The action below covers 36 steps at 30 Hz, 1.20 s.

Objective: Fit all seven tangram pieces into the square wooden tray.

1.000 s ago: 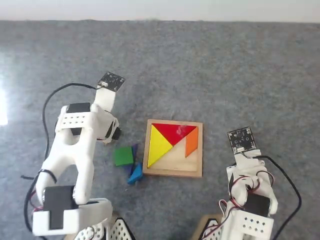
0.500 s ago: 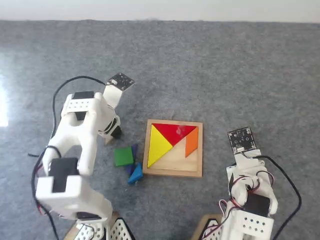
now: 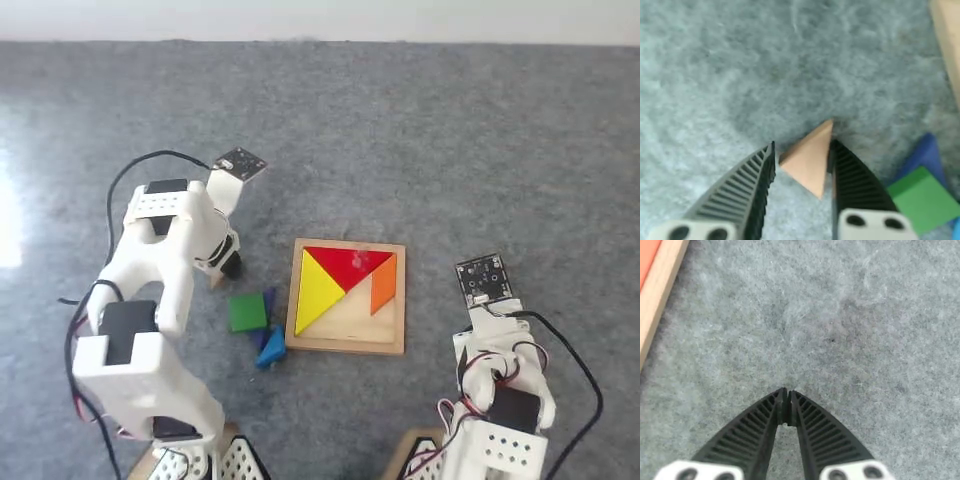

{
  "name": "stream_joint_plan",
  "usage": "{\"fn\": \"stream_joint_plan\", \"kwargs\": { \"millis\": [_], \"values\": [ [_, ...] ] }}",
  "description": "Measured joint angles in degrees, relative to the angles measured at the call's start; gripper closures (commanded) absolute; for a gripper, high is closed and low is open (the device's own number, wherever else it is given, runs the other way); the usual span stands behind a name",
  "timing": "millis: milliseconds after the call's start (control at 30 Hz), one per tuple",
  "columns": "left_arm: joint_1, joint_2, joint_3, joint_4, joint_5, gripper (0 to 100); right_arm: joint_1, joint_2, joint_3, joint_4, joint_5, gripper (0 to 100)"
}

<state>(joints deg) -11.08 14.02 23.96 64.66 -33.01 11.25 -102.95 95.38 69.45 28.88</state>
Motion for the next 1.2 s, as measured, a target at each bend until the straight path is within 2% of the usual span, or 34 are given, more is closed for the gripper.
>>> {"fn": "stream_joint_plan", "kwargs": {
  "millis": [167, 433, 567, 733, 833, 1000, 1200],
  "values": [
    [0.00, 0.00, -0.09, 1.32, 0.35, 89, 0.00, 0.00, 0.00, 0.00, 0.00, 98.2],
    [-0.26, 0.18, -3.52, 5.10, 4.92, 89, 0.00, 0.00, 0.00, 0.00, 0.00, 98.2],
    [1.14, 0.18, -9.23, 10.55, 8.79, 89, 0.00, 0.00, 0.00, 0.00, 0.00, 98.2],
    [9.58, 0.18, -15.82, 18.73, 15.74, 89, 0.00, 0.00, 0.00, 0.00, 0.00, 98.2],
    [16.88, 0.00, -17.14, 20.48, 21.54, 89, 0.00, 0.00, 0.00, 0.00, 0.00, 98.2],
    [29.27, -2.81, -17.14, 21.19, 31.56, 93, 0.00, 0.00, 0.00, 0.00, 0.00, 98.2],
    [38.86, -3.16, -14.86, 16.79, 37.36, 95, 0.00, 0.00, 0.00, 0.00, 0.00, 98.2]
  ]
}}
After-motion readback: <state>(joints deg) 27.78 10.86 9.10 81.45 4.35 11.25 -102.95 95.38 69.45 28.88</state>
